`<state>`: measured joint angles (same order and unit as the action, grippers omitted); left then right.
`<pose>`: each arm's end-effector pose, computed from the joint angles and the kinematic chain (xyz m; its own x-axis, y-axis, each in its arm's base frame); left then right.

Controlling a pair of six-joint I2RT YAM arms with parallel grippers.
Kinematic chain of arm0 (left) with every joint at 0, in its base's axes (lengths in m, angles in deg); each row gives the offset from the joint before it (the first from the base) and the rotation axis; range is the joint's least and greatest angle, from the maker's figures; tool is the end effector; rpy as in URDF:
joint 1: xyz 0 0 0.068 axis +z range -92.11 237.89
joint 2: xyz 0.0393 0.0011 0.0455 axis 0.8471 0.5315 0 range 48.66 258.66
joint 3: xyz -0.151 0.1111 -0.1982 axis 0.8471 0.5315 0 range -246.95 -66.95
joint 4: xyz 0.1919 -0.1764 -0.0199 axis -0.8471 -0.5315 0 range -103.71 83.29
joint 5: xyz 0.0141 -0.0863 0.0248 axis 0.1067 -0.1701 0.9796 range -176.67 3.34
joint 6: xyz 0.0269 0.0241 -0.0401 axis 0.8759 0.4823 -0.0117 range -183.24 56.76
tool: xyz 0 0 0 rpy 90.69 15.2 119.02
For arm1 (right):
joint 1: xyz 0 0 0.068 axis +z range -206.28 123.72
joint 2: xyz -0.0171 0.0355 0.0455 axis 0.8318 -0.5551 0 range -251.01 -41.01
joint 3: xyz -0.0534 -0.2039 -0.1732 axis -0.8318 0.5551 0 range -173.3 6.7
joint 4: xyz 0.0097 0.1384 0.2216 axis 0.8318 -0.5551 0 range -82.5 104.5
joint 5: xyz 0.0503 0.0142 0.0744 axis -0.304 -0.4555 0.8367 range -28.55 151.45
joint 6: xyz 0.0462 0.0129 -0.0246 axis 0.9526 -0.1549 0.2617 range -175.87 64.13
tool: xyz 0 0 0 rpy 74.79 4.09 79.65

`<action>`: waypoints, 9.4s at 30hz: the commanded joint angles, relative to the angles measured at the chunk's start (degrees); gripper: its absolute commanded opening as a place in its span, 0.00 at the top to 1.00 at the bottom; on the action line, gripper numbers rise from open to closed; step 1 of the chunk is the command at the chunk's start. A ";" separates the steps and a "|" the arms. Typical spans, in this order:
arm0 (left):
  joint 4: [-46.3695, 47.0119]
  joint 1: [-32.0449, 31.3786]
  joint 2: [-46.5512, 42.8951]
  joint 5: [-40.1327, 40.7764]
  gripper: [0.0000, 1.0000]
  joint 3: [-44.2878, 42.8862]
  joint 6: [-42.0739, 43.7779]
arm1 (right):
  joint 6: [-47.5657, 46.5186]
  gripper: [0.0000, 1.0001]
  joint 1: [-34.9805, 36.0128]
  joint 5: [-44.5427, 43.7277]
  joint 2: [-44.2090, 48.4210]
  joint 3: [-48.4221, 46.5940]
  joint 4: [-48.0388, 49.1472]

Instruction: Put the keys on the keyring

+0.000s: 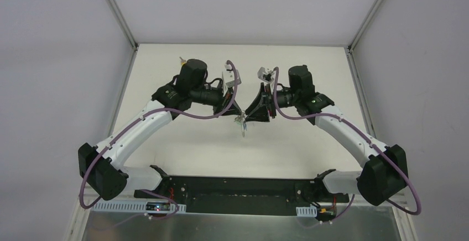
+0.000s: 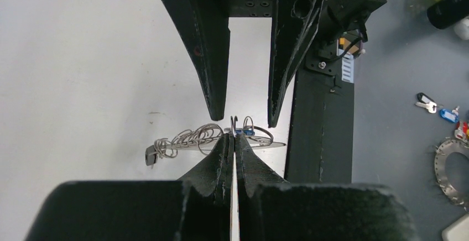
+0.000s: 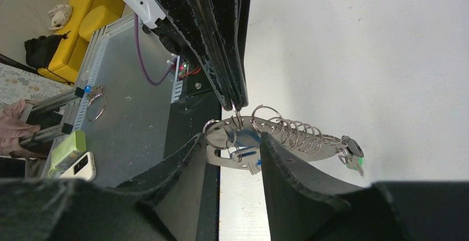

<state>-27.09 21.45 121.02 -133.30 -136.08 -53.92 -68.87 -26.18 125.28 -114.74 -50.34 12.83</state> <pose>0.2083 -0.1861 0.3717 -0.1652 0.2602 -0.9513 0.9835 0.1161 -0.1390 0.2290 0.1696 0.3257 -0.0500 -0.1437 -0.9884 -0.9949 -0.0801 0.0620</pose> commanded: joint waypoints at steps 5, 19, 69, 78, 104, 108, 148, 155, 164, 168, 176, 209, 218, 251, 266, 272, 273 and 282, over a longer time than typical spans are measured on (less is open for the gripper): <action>6.71 -0.84 0.88 -6.67 1.00 2.26 -4.23 | -5.58 0.60 1.43 -2.10 -0.27 -3.08 -3.38; 6.96 -0.82 1.20 -7.57 1.00 3.09 -4.22 | -7.06 0.75 1.47 -0.15 -0.01 -3.67 -5.09; 35.64 3.33 -0.44 -8.05 0.84 12.39 -24.69 | 24.62 1.00 -4.53 3.52 -0.55 3.96 26.86; 40.73 5.24 -0.81 -7.43 0.98 13.87 -28.92 | 25.74 1.00 -4.78 3.68 -0.95 4.74 28.83; 42.35 6.12 -1.34 -6.90 0.84 14.86 -29.89 | 26.14 1.00 -5.41 4.31 -1.15 5.80 30.15; 42.26 6.12 -1.00 -7.20 0.85 14.74 -30.05 | 26.26 1.00 -5.48 4.29 -1.23 5.71 30.15; 43.47 4.19 2.00 -9.18 0.96 13.83 -32.66 | 29.17 1.00 -6.03 3.68 -2.29 6.59 33.48; 44.25 3.88 2.53 -9.87 1.00 13.44 -33.62 | 29.18 1.00 -5.91 3.58 -2.65 6.67 33.58; 27.21 3.84 -0.56 -8.38 1.00 10.83 -17.31 | 20.31 0.80 -6.39 2.88 -1.51 5.54 24.94; 8.89 3.39 -3.27 -2.74 1.00 6.86 -0.26 | 9.98 0.58 -6.58 2.62 -0.32 3.53 14.94; -11.43 -1.32 -7.20 11.88 1.00 3.24 27.14 | 4.01 0.45 -8.37 2.02 1.47 2.58 8.79; -5.38 10.06 -11.01 17.78 1.00 2.53 12.80 | 7.44 0.44 -7.79 -11.17 1.60 1.03 8.16; -4.19 24.49 -2.02 30.39 1.00 -8.44 4.73 | 6.86 0.44 -8.33 -11.37 2.67 2.10 8.03; 0.25 35.47 54.31 35.33 1.00 -51.66 -0.65 | 6.93 0.44 -13.96 -8.94 -1.44 4.81 9.56; 0.60 30.64 38.24 26.15 1.00 -23.60 -6.24 | 8.13 0.44 -14.55 -7.85 1.90 5.55 10.57; -1.22 25.97 31.80 22.45 1.00 -17.36 -7.26 | 8.51 0.44 -15.79 -7.65 3.86 6.20 11.16; -1.36 24.80 30.28 21.96 1.00 -15.50 -7.39 | 8.54 0.44 -16.09 -7.59 4.19 6.31 11.31; -2.89 14.26 15.25 21.01 1.00 -6.94 -4.90 | 8.53 0.44 -17.60 -7.96 4.52 6.41 11.66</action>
<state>-29.27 37.80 143.86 -110.43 -144.78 -60.04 -60.78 -43.18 116.15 -111.44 -44.04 22.31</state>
